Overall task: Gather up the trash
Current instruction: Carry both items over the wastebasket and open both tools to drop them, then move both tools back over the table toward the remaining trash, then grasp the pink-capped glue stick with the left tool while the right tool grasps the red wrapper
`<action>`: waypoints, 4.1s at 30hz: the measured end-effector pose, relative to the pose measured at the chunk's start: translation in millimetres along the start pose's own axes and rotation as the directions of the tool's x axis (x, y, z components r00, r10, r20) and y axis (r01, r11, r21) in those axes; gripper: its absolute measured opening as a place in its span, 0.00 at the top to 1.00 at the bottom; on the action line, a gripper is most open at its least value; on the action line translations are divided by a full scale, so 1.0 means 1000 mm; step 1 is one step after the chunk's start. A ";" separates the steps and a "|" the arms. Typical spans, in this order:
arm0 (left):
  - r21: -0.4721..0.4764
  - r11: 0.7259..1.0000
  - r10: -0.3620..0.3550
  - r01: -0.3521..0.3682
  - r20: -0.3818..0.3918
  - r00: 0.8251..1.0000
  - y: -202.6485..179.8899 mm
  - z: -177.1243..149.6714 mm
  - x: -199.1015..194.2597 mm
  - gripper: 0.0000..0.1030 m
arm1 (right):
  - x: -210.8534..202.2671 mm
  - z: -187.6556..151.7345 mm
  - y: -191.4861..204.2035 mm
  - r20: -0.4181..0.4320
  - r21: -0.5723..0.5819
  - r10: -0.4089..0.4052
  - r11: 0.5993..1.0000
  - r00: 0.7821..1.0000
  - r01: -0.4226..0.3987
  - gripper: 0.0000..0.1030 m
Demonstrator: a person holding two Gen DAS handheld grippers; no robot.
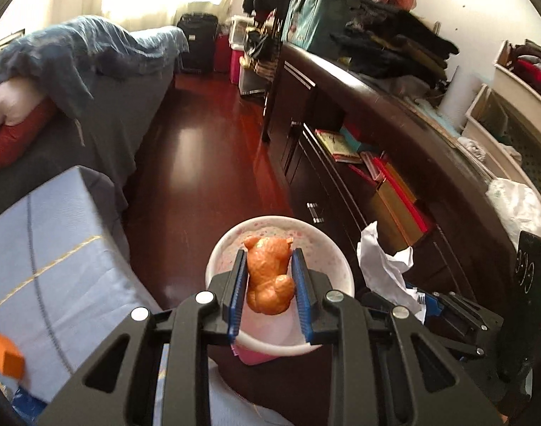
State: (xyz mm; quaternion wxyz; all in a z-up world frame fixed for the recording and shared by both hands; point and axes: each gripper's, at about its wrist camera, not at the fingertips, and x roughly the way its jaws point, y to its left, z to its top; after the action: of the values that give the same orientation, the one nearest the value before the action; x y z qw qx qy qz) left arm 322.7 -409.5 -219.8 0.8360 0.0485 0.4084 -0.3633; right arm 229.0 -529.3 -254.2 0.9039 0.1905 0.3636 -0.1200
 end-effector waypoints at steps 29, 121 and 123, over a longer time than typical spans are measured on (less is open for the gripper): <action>-0.130 0.991 0.026 -0.021 0.042 0.999 0.039 0.012 -0.003 0.31 | 0.056 0.004 0.002 -0.029 -0.057 -0.134 0.990 0.991 0.132 0.23; -0.521 0.609 0.661 -0.598 -0.082 0.746 0.352 -0.232 -0.288 0.15 | -0.029 -0.183 0.365 -0.408 -0.414 0.315 0.772 0.857 -0.482 0.04; -0.521 0.612 0.663 -0.595 -0.072 0.745 0.349 -0.231 -0.294 0.15 | -0.020 -0.185 0.369 -0.429 -0.376 0.333 0.779 0.839 -0.502 0.04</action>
State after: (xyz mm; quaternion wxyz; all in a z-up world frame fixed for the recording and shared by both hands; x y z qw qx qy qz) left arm 280.5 99.8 -237.4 0.9153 -0.0586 0.3917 0.0737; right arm 232.4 -116.3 -268.1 0.8492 0.0583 0.4792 0.2139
